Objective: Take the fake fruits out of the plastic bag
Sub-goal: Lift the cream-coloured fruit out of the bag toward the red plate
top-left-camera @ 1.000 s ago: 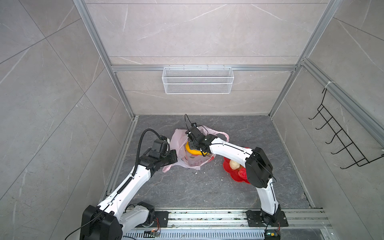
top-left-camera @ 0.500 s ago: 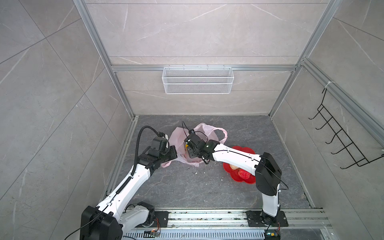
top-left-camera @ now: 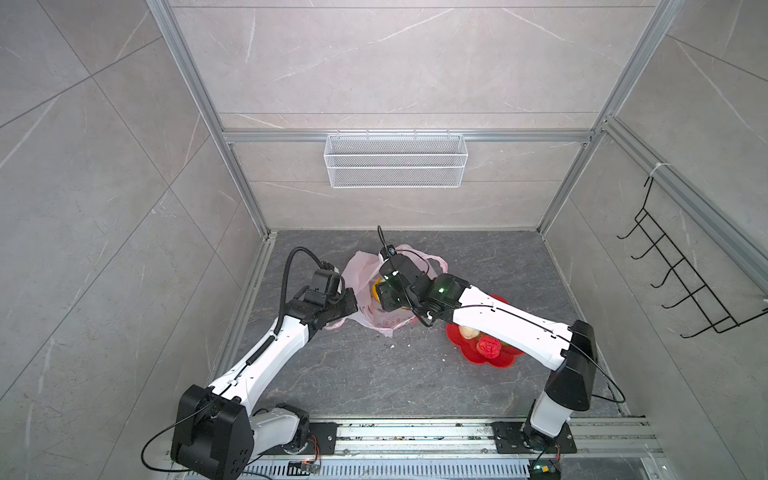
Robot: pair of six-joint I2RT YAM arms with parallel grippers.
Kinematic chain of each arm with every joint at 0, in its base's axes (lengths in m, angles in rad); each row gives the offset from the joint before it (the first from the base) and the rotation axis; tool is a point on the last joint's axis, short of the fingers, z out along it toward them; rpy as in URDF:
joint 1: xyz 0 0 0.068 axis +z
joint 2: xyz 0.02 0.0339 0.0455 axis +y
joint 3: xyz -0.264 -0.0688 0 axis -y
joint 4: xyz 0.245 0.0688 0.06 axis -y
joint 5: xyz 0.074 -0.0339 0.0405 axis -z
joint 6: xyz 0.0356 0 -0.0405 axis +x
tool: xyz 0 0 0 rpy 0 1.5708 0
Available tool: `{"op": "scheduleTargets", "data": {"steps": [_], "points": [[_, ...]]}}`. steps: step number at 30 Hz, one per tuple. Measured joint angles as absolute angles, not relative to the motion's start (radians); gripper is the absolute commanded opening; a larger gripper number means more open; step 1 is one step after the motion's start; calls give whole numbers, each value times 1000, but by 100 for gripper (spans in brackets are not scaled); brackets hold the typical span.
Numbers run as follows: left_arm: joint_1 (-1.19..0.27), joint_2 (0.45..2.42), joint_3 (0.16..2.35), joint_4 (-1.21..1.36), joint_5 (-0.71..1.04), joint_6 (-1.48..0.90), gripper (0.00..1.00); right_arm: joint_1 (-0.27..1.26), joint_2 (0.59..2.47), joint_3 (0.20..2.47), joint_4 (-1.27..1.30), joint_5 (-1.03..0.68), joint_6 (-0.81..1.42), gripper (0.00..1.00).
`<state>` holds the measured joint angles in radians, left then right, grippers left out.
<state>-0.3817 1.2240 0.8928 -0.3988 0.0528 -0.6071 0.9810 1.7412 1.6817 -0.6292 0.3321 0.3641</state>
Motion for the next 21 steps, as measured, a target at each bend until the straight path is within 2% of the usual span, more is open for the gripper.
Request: {"op": "scheduleTargets", "data": {"steps": [13, 21], "points": [[-382, 1230, 893, -396, 22, -607, 0, 969, 1548, 1730, -704, 418, 316, 21], [-382, 1237, 893, -396, -4, -607, 0, 798, 1380, 1673, -768, 503, 318, 21]]}}
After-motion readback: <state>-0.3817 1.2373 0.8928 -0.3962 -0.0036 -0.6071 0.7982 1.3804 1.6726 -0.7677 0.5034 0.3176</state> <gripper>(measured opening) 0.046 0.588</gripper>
